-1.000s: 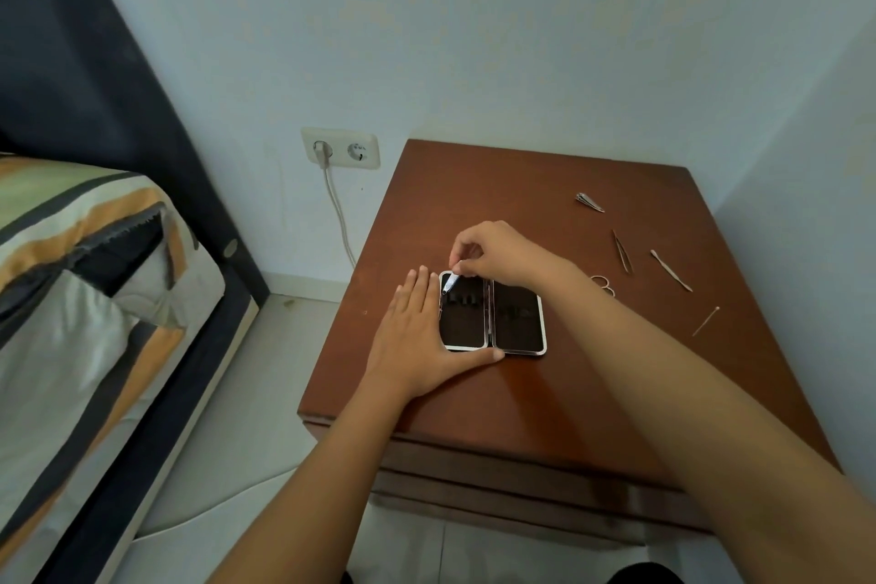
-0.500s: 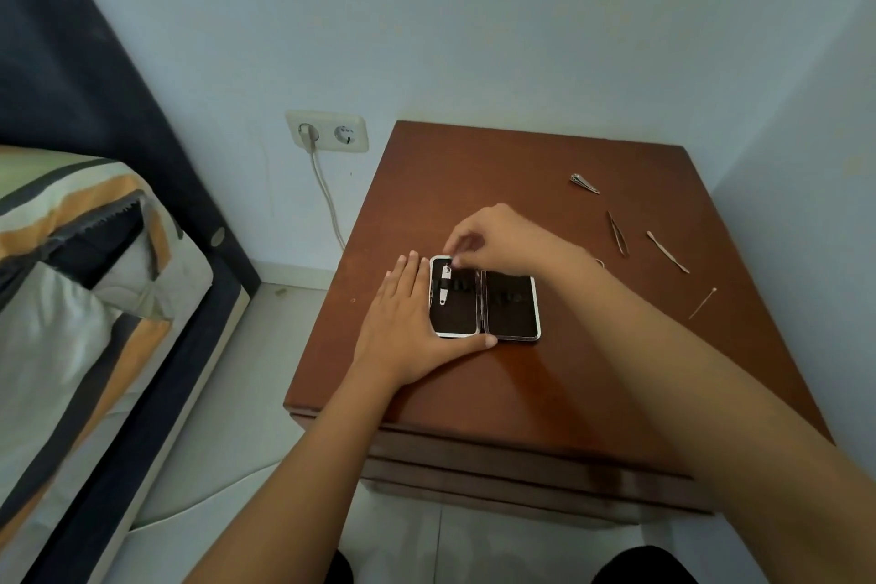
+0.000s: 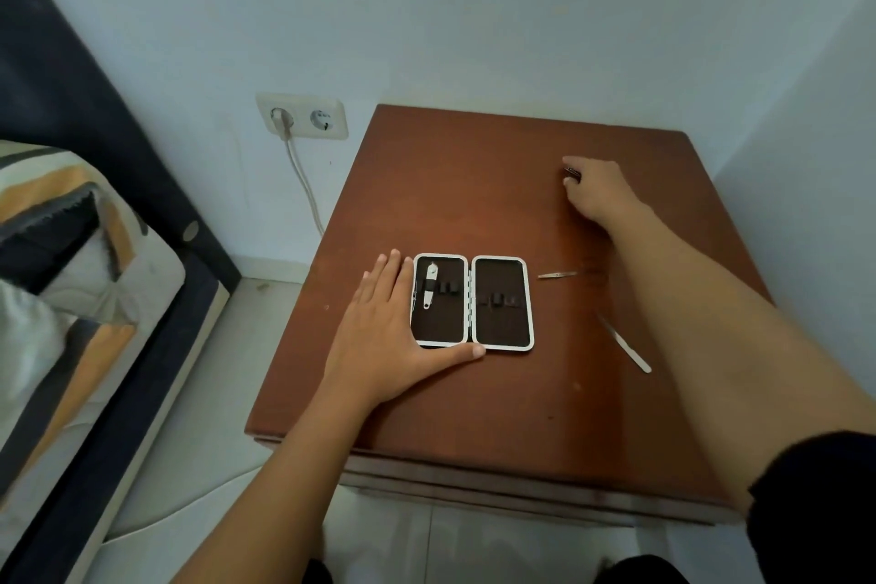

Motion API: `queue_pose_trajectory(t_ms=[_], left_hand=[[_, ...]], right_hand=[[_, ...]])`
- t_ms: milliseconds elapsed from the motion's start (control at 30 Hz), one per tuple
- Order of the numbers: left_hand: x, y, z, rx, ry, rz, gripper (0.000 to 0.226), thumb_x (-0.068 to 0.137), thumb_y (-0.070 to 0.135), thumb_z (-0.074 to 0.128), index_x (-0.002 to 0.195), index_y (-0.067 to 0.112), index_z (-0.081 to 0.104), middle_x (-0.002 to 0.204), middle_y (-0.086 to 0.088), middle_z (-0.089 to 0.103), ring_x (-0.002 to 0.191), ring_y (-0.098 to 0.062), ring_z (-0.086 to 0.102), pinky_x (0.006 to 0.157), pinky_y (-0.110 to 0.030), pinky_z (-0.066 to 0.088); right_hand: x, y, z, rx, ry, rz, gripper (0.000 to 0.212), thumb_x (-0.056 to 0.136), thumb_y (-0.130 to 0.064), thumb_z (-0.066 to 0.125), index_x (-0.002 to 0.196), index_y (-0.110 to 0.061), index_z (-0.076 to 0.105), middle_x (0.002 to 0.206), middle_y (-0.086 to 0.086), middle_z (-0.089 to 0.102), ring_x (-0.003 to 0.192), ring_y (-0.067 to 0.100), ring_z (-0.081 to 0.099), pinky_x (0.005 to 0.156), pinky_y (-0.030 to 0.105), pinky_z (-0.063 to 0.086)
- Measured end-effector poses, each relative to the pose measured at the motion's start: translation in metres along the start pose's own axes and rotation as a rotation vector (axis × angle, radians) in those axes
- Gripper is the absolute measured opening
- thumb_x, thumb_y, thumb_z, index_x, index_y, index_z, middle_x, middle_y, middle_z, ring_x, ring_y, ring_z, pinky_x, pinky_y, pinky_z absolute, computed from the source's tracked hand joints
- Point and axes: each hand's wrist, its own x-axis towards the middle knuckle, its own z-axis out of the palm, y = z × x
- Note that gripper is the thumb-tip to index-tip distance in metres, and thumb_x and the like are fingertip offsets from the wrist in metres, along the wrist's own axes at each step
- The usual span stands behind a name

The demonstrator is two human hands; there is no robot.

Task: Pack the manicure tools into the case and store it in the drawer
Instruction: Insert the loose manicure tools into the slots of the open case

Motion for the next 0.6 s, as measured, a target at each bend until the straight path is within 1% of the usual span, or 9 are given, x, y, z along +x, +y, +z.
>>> queue_pose_trajectory(t_ms=[100, 167, 233, 300, 400, 433, 500, 567, 600], left_hand=[[-0.001, 0.001, -0.001, -0.009, 0.001, -0.002, 0.128, 0.051, 0.092, 0.041, 0.15, 0.017, 0.008, 0.16, 0.002, 0.003, 0.146, -0.009, -0.004, 0.114, -0.025, -0.007], [-0.001, 0.002, -0.002, -0.01, -0.001, 0.0, 0.128, 0.051, 0.091, 0.043, 0.15, 0.017, 0.008, 0.16, 0.001, 0.004, 0.146, -0.01, -0.003, 0.114, -0.026, -0.007], [-0.001, 0.002, -0.003, -0.007, -0.006, 0.0, 0.128, 0.053, 0.091, 0.045, 0.15, 0.016, 0.008, 0.16, 0.0, 0.005, 0.146, -0.01, -0.003, 0.115, -0.026, -0.006], [-0.002, 0.003, -0.004, -0.003, -0.017, 0.001, 0.127, 0.055, 0.089, 0.046, 0.15, 0.015, 0.007, 0.16, 0.0, 0.005, 0.146, -0.011, -0.003, 0.115, -0.026, -0.006], [-0.003, 0.004, -0.005, 0.003, -0.037, 0.011, 0.125, 0.056, 0.088, 0.046, 0.149, 0.016, 0.005, 0.16, 0.001, 0.005, 0.146, -0.013, -0.003, 0.116, -0.028, -0.004], [-0.003, 0.004, -0.005, 0.005, -0.041, 0.015, 0.124, 0.057, 0.088, 0.045, 0.149, 0.016, 0.005, 0.159, 0.001, 0.006, 0.146, -0.013, -0.002, 0.117, -0.029, -0.003], [-0.003, 0.003, -0.005, 0.008, -0.053, 0.022, 0.122, 0.058, 0.088, 0.042, 0.15, 0.016, 0.005, 0.159, 0.002, 0.007, 0.146, -0.015, -0.002, 0.117, -0.031, -0.001], [-0.003, 0.002, -0.004, 0.012, -0.061, 0.028, 0.121, 0.058, 0.089, 0.039, 0.15, 0.017, 0.005, 0.159, 0.003, 0.008, 0.146, -0.016, -0.003, 0.118, -0.033, -0.001], [-0.003, 0.002, -0.004, 0.011, -0.063, 0.03, 0.121, 0.058, 0.089, 0.037, 0.15, 0.017, 0.005, 0.159, 0.003, 0.008, 0.146, -0.016, -0.003, 0.118, -0.034, 0.0]], right_hand=[[-0.006, -0.006, 0.009, 0.01, 0.121, -0.009, 0.031, 0.086, -0.003, 0.048, 0.109, -0.011, 0.066, 0.12, 0.023, 0.061, 0.11, 0.04, 0.055, 0.098, 0.043, 0.046], [-0.012, -0.012, 0.011, 0.011, 0.113, -0.059, 0.027, 0.082, -0.002, 0.052, 0.099, -0.013, 0.07, 0.111, 0.02, 0.065, 0.101, 0.038, 0.06, 0.092, 0.042, 0.05], [-0.025, -0.022, 0.012, 0.115, 0.084, -0.086, 0.021, 0.08, -0.003, 0.057, 0.094, -0.012, 0.071, 0.101, 0.018, 0.069, 0.092, 0.033, 0.064, 0.088, 0.037, 0.052], [-0.045, -0.04, 0.01, 0.293, 0.081, -0.104, 0.016, 0.08, -0.005, 0.061, 0.093, -0.009, 0.071, 0.092, 0.012, 0.069, 0.081, 0.02, 0.063, 0.082, 0.025, 0.049], [-0.08, -0.071, 0.013, 0.491, 0.056, -0.136, 0.013, 0.078, -0.009, 0.067, 0.091, -0.01, 0.071, 0.08, 0.002, 0.065, 0.064, 0.003, 0.056, 0.063, 0.001, 0.041], [-0.09, -0.079, 0.016, 0.526, 0.034, -0.149, 0.013, 0.078, -0.009, 0.068, 0.09, -0.009, 0.071, 0.078, 0.001, 0.064, 0.062, -0.001, 0.055, 0.058, -0.003, 0.038], [-0.105, -0.091, 0.024, 0.556, -0.009, -0.177, 0.011, 0.077, -0.01, 0.069, 0.087, -0.009, 0.07, 0.077, 0.001, 0.065, 0.062, 0.0, 0.055, 0.057, -0.002, 0.039], [-0.113, -0.096, 0.031, 0.568, -0.034, -0.188, 0.009, 0.076, -0.011, 0.071, 0.085, -0.01, 0.069, 0.077, 0.002, 0.065, 0.065, 0.008, 0.058, 0.061, 0.004, 0.043], [-0.116, -0.098, 0.033, 0.565, -0.036, -0.186, 0.009, 0.075, -0.012, 0.072, 0.084, -0.009, 0.069, 0.077, 0.002, 0.064, 0.066, 0.009, 0.057, 0.062, 0.005, 0.043]])
